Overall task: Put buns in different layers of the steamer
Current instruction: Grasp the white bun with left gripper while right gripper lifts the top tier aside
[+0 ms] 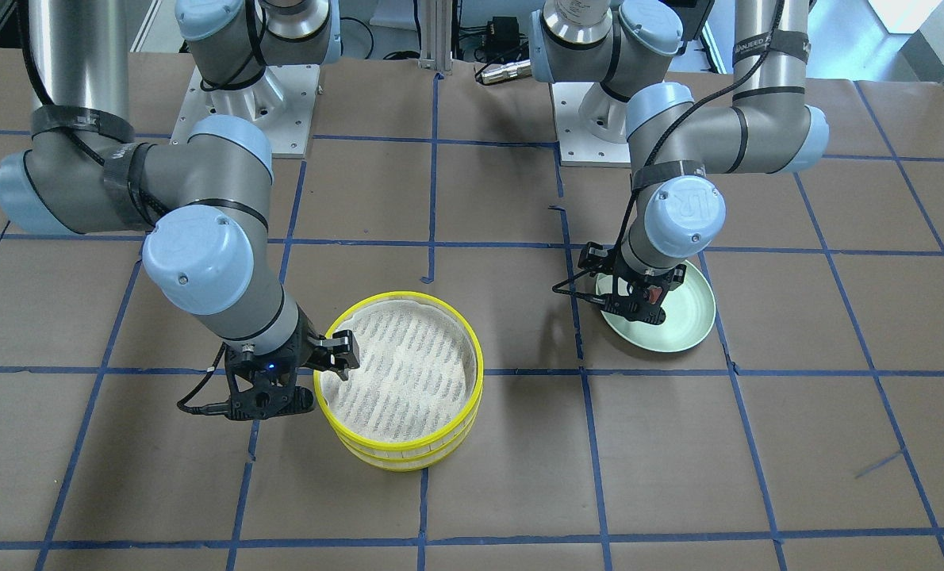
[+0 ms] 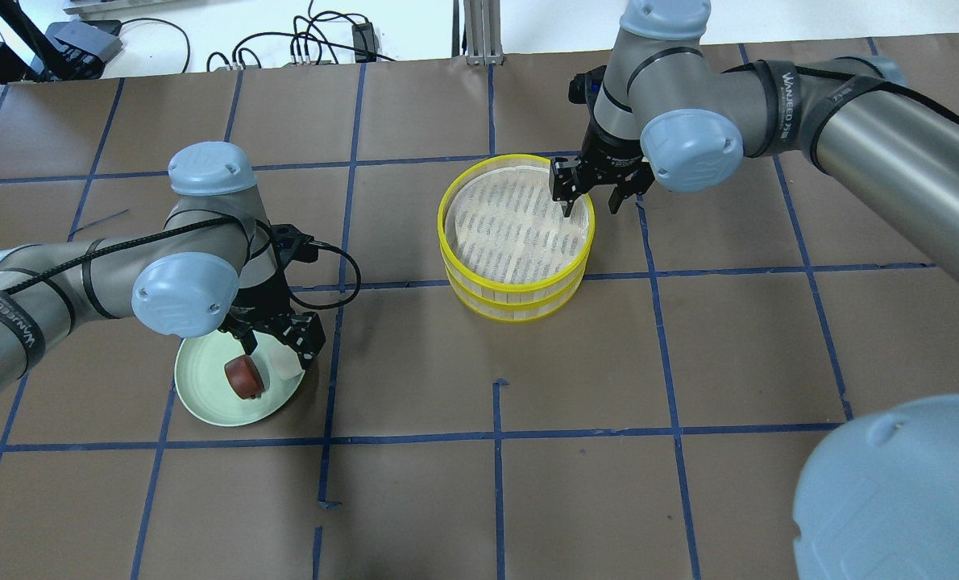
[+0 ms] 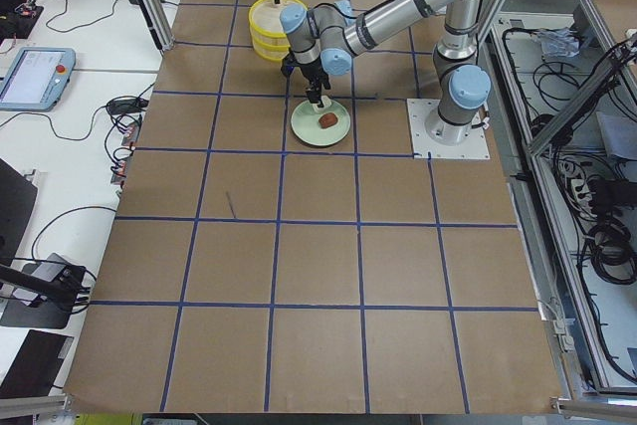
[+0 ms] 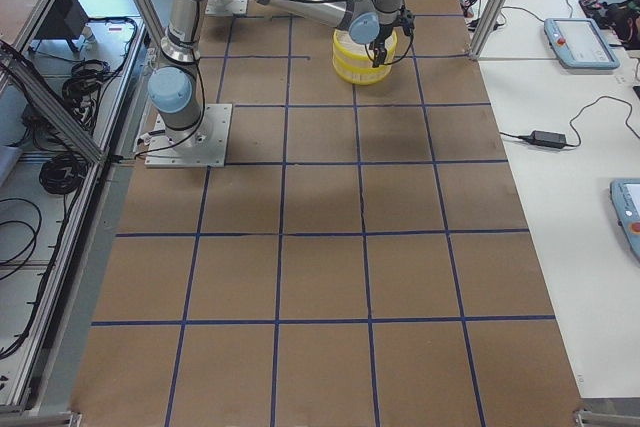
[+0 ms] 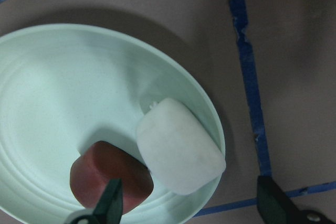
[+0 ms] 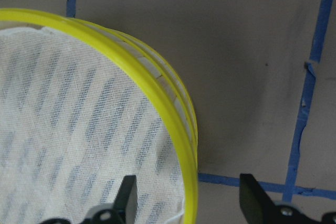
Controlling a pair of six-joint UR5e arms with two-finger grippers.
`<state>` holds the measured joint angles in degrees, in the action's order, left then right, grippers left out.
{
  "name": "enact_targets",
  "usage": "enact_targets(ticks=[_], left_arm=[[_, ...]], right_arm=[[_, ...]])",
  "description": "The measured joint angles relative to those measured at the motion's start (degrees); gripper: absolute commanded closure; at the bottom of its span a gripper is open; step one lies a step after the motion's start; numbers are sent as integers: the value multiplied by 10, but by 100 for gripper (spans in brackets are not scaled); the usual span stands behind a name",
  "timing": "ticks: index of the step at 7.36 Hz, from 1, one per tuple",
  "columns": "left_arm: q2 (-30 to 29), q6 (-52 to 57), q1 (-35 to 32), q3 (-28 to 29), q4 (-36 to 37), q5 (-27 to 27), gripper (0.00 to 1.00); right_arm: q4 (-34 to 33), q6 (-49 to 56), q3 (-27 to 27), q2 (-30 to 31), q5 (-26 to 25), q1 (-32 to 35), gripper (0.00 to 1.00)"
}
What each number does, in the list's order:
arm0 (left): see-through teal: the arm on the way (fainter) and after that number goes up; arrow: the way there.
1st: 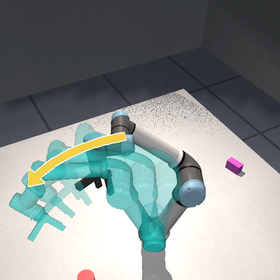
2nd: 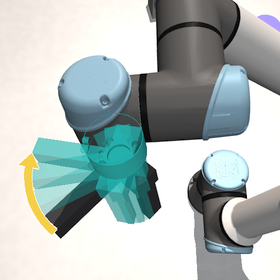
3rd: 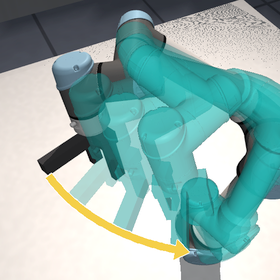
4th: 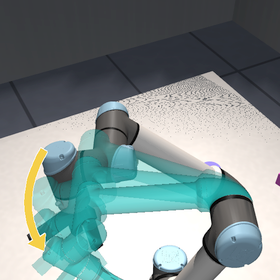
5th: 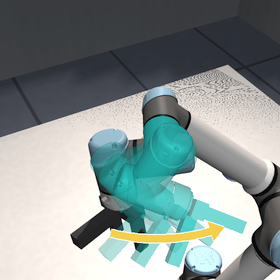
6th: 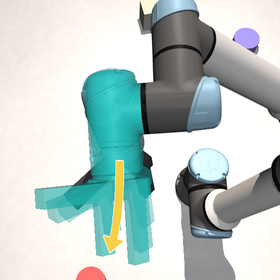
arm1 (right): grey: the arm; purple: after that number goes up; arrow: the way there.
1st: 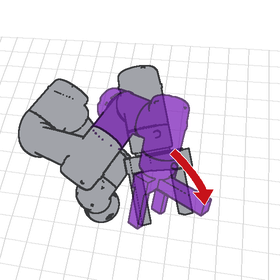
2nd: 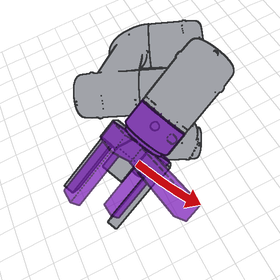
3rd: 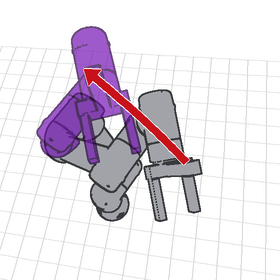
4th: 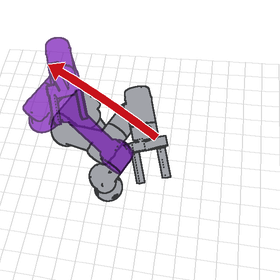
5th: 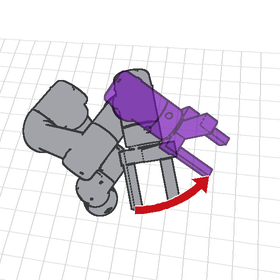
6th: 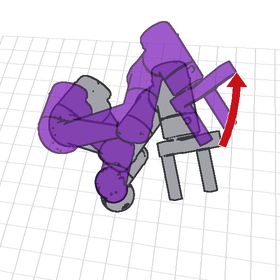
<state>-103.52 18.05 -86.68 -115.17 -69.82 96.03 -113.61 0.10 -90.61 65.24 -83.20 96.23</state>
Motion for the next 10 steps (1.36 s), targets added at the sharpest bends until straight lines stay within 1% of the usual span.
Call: enact_targets(ticks=[1, 2, 3, 4, 6, 7, 8, 9, 10], left_arm=[[-6, -6, -1, -1, 4, -13, 17], [-8, -8, -1, -2, 6, -19, 35], [-9, -8, -1, -5, 6, -19, 79], [-9, -9, -1, -8, 6, -8, 96], [-4, -45, -1, -2, 12, 22, 96], [1, -64, -3, 10, 18, 24, 95], [7, -76, -11, 37, 21, 16, 95], [11, -93, -26, 83, 13, -9, 94], [11, -126, -49, 133, -1, -47, 94]], right_arm=[[0, -1, -4, 0, -2, 0, 92], [-1, -5, -5, 1, -3, 0, 92], [-1, -8, -6, 2, -4, 0, 92], [-1, -13, -7, 3, -4, 0, 92], [8, -21, -6, 13, -11, -1, 92], [19, -14, -4, 28, -24, -5, 92], [31, 15, -5, 41, -35, -17, 92], [38, 63, -6, 44, -55, -38, 92], [39, 113, -7, 41, -92, -61, 92]])
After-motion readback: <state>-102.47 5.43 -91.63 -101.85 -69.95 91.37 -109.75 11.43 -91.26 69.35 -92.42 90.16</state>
